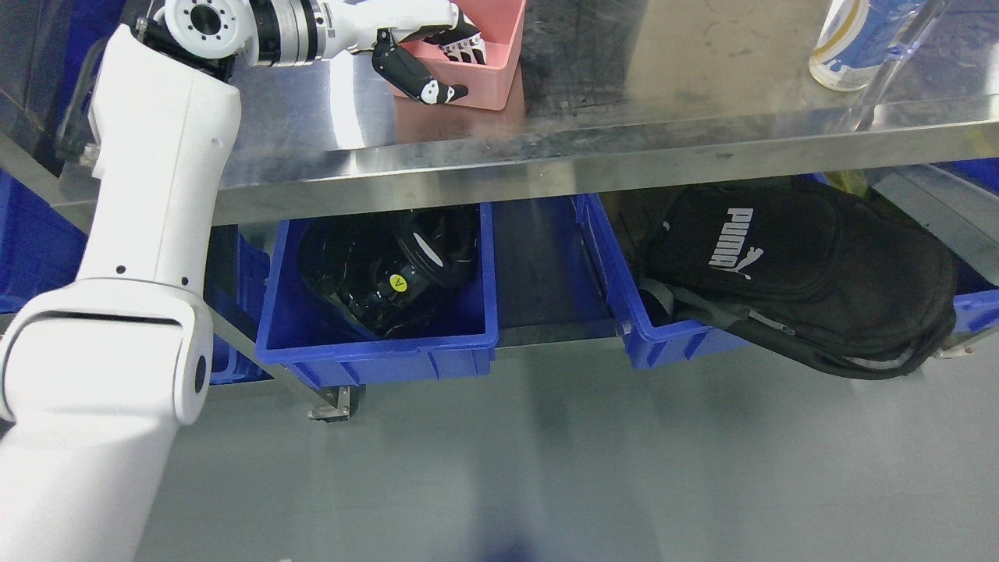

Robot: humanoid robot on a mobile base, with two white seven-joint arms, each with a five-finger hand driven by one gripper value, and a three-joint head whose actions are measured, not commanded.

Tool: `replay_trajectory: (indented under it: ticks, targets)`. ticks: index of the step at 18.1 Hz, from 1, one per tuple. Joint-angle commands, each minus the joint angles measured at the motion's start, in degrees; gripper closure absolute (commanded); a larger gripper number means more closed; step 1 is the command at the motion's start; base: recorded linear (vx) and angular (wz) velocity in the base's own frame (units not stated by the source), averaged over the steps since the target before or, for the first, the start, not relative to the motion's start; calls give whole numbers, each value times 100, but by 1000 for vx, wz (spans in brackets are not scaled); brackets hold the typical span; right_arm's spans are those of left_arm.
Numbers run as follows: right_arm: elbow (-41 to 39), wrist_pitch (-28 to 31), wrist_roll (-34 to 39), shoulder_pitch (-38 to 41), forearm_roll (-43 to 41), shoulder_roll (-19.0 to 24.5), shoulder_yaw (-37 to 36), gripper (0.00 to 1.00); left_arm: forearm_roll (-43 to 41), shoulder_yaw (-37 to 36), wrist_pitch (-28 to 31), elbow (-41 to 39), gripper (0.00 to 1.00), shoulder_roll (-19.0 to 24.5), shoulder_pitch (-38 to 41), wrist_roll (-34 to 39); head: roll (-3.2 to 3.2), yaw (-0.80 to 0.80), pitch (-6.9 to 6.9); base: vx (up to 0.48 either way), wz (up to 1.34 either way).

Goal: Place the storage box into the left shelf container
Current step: 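Close the left hand fingers around the pink box's rim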

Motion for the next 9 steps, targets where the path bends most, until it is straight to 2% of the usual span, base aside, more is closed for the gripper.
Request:
replay_trajectory:
  ticks: [1, 5, 9]
  targets:
    - [-100, -4, -1, -26, -123, -100, 0, 0, 599, 1242, -148, 134, 100, -116, 310, -330, 0, 0, 0, -1, 21]
    - [-100, -13, 8, -26, -123, -100, 0, 0, 2233, 1568, -157, 20, 99, -274, 539, -330, 0, 0, 0, -1, 38]
    - [-100, -4, 0, -26, -123, -100, 0, 0, 2710, 1682, -148, -279, 100, -315, 741, -321, 0, 0, 0, 1, 68]
